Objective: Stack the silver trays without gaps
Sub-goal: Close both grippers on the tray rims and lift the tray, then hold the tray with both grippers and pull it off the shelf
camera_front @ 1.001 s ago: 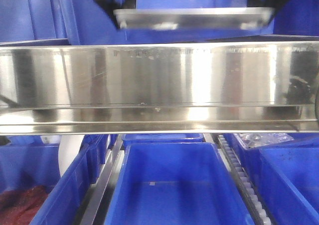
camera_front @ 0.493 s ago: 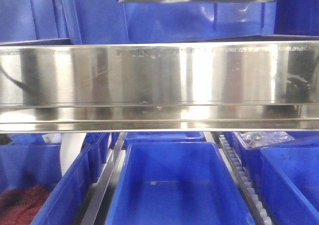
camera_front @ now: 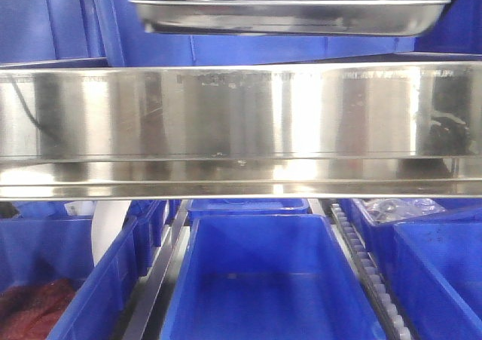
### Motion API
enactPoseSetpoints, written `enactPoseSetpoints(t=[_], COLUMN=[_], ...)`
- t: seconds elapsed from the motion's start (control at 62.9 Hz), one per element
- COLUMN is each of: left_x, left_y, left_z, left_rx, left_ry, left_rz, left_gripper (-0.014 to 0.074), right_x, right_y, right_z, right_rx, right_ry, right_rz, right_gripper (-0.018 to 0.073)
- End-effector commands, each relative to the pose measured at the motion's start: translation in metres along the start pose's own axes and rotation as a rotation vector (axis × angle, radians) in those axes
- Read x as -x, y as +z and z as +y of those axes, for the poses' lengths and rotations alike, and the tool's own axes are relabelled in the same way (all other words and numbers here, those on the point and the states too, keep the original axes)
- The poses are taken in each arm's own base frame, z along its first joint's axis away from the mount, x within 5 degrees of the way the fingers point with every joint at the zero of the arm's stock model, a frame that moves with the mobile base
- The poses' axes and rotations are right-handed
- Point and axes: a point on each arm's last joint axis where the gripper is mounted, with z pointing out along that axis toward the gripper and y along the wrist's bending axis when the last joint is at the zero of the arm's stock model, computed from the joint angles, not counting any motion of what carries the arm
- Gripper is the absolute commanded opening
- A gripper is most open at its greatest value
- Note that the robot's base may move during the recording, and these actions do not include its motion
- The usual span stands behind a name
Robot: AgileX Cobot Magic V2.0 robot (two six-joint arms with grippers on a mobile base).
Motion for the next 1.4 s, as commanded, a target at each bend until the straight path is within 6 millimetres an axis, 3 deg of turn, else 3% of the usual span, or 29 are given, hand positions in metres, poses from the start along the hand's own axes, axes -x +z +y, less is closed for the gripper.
enactPoseSetpoints(t=[0.0, 0.493, 0.906, 1.383], left_x=[-0.01, -0.044, -0.06, -0.06], left_y=[-0.041, -0.075, -0.088, -0.088], left_z=[0.006, 0.022, 0.024, 0.014], left_rx=[0.017, 0.047, 0.02, 0.035], left_ry=[0.038, 0.038, -0.012, -0.02], left_rz=[-0.042, -0.055, -0.059, -0.089], left_gripper=[-0.0041, -0.0041, -0.0041, -0.0041], right_x=[0.002, -0.01, -0.01, -0.014], right_y=[-0.032, -0.045, -0.085, -0.09], right_z=[0.007, 0.037, 0.033, 0.018], right_rx=[0.057, 0.13, 0.159, 0.027], right_ry=[-0.033, -0.05, -0.043, -0.071], right_rz=[-0.132, -0.171, -0.249, -0.238], right_gripper=[0.0057, 0.0057, 0.0057, 0.0057])
